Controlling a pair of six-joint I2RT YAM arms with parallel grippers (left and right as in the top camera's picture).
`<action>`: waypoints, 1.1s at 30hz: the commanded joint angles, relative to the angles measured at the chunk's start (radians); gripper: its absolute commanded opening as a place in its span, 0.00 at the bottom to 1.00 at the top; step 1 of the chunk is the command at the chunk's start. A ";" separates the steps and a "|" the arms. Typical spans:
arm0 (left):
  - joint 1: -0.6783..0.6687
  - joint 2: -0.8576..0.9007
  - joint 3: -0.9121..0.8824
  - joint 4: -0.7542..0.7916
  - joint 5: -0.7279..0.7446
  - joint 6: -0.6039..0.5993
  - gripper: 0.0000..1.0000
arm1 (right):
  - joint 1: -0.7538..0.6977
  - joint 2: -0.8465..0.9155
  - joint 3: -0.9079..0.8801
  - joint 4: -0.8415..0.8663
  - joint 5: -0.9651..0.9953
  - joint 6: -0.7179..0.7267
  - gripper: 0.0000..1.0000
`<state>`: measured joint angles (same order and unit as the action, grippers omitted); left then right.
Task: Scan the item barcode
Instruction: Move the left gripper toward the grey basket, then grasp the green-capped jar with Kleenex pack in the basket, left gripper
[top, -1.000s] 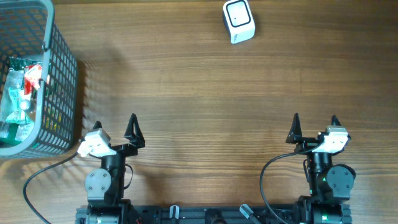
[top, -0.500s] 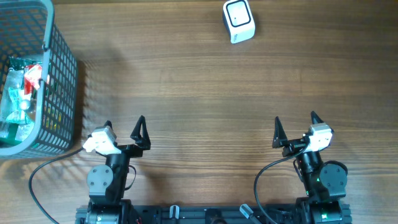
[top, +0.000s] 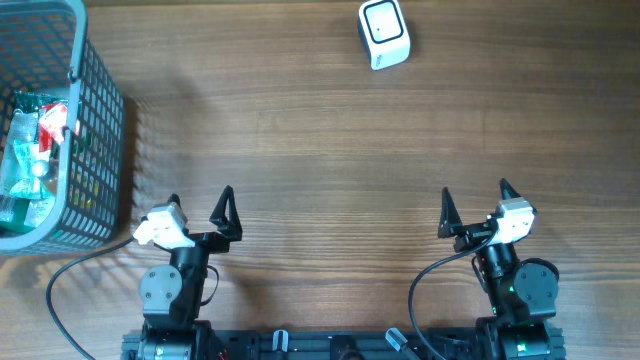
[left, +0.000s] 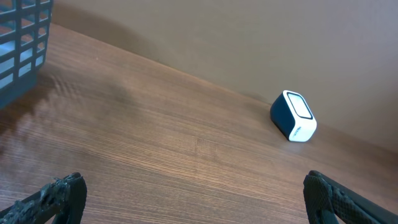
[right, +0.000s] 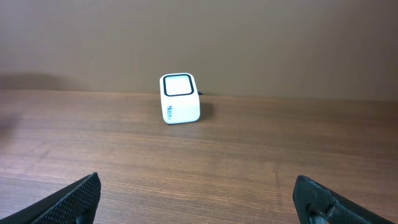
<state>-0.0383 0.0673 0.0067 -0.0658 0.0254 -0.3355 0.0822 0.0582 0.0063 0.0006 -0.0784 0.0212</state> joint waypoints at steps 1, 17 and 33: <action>-0.004 0.001 -0.001 -0.008 0.026 -0.010 1.00 | 0.003 0.005 -0.001 0.004 -0.015 0.012 1.00; -0.004 0.153 0.518 -0.091 0.198 0.096 1.00 | 0.003 0.005 -0.001 0.004 -0.014 0.012 1.00; 0.219 1.406 2.210 -1.144 -0.405 0.192 1.00 | 0.003 0.005 -0.001 0.004 -0.015 0.012 1.00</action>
<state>0.0509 1.4311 2.1937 -1.2087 -0.3088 -0.1539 0.0826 0.0666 0.0063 0.0006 -0.0822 0.0219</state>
